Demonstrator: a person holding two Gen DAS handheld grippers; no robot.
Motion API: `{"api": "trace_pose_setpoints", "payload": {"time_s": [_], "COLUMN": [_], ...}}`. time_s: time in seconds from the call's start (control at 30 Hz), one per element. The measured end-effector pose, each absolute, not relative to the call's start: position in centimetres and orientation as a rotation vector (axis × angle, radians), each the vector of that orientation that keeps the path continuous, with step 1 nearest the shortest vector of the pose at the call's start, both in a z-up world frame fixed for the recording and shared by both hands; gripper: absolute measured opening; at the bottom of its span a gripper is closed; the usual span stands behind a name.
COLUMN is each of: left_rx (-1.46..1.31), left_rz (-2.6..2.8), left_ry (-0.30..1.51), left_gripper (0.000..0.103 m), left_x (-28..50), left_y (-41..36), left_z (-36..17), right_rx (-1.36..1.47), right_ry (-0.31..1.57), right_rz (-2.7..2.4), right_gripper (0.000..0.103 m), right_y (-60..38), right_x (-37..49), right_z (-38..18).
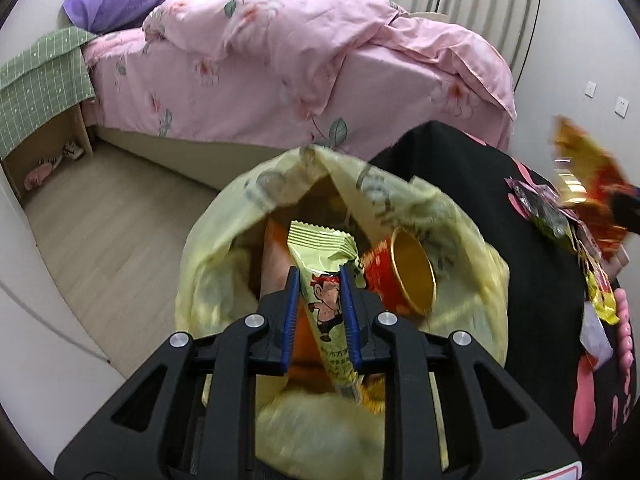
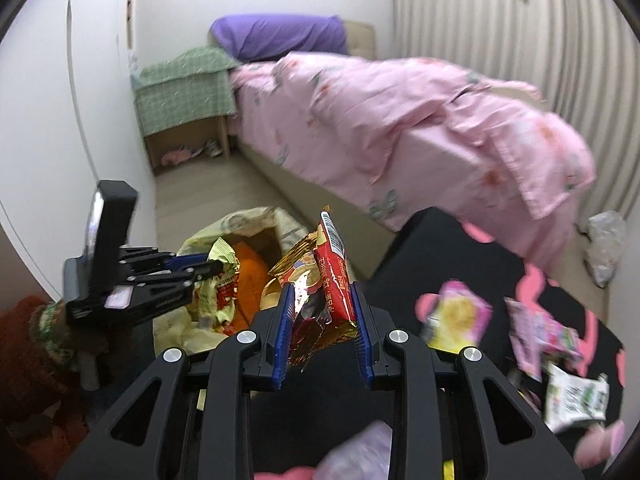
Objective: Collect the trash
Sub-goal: 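Carry both wrappers over the yellow trash bag and open both grippers, then grasp the pink clear plastic shell with the right gripper while the left gripper returns to the table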
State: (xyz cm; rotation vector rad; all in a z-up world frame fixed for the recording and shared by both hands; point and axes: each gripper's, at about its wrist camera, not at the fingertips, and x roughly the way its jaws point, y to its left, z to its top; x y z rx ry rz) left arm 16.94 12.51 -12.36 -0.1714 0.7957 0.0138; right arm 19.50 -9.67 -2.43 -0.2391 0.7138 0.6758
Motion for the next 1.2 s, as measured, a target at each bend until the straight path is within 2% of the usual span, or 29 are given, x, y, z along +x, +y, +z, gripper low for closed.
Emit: {"api": "trace_pose_setpoints", "payload": {"time_s": [0.23,0.33,0.4,0.43,0.5,0.57,0.9,1.03,1.2], "left_rx": [-0.271,-0.344,-0.411,-0.425,-0.424,-0.409,-0.404,-0.385,-0.322], "left_rz": [0.046,0.024,-0.004,-0.006,-0.002,0.008,-0.005,-0.063,-0.174], "left_ry": [0.797,0.779,0.772,0.766,0.738,0.723,0.673,0.666,0.687], "left_gripper": [0.019,0.021,0.036,0.048,0.054,0.059,0.064,0.064,0.064], "left_x": [15.6,15.6,15.4,15.4,15.1,14.9,13.9,13.7,14.4], "left_y": [15.7,17.0,17.9,18.2,18.4,18.4,16.5,13.6,8.5], "left_z": [-11.8,-11.1,-10.6,-10.3,-9.3,-8.6,-6.7,-6.4,-6.3], "right_rx": [-0.280,-0.271,-0.275,-0.287,-0.319,-0.334,-0.190,-0.094,-0.116], "right_ry": [0.832,0.861,0.892,0.896,0.873,0.852,0.746,0.711,0.704], "right_rz": [0.763,0.797,0.816,0.821,0.814,0.808,0.666,0.590,0.384], "right_gripper": [0.027,0.028,0.040,0.043,0.051,0.053,0.053,0.054,0.054], "right_y": [-4.2,-2.9,-2.1,-1.7,-1.5,-1.7,-10.9,-16.6,-23.7], "right_x": [22.6,23.4,23.7,23.7,23.5,23.1,20.3,18.4,15.1], "right_z": [-7.1,-8.2,-8.6,-8.9,-9.0,-8.9,-5.2,-4.8,-4.9]}}
